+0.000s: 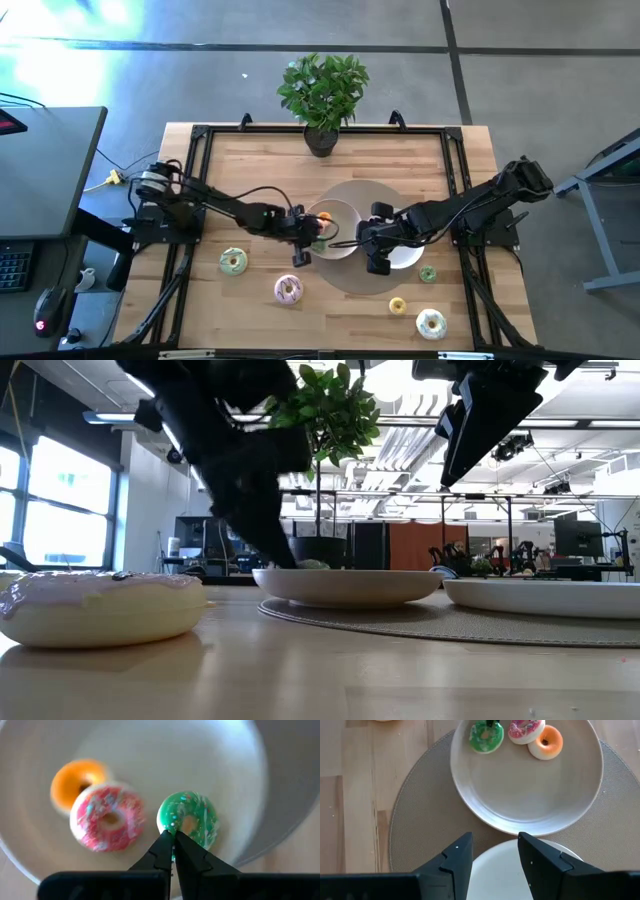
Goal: Pick & Place donuts
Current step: Put the left small green donut into the left white plate, then put the small green donut into the left white plate
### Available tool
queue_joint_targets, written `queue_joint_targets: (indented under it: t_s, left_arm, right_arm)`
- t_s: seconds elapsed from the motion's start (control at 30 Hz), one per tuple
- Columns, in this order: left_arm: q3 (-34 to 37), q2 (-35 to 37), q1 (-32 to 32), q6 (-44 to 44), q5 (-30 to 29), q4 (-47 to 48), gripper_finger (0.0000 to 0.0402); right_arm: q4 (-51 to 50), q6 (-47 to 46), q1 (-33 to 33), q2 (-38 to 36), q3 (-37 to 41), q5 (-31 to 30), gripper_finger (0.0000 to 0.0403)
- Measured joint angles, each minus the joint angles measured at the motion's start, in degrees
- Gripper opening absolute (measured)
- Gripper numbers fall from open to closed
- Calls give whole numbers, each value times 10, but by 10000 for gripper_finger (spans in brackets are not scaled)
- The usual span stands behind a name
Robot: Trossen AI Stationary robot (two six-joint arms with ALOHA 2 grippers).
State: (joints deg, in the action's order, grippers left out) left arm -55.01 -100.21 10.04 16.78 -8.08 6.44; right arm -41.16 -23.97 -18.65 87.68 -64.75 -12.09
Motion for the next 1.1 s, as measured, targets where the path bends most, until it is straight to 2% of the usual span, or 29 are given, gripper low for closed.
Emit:
queue_joint_targets:
  t_s: [0.23,0.37,0.57,0.67,0.9,1.1]
  left_arm:
    - [-2,-2,0,-22,-5,-6,69]
    - [-2,0,1,-30,-26,-4,107]
    - [-19,3,1,-34,-33,21,136]
    - [-41,3,1,-37,-35,38,138]
    - [-100,3,1,-65,-39,88,138]
    - [-128,4,1,-99,-91,174,138]
  right_arm:
    - [1,0,0,0,0,0,154]
    - [1,0,0,0,0,1,154]
    - [-21,-19,-3,0,0,60,153]
    - [-69,-70,-16,0,0,89,149]
    - [-200,-238,-64,0,0,91,132]
    - [-237,-352,-127,0,0,94,129]
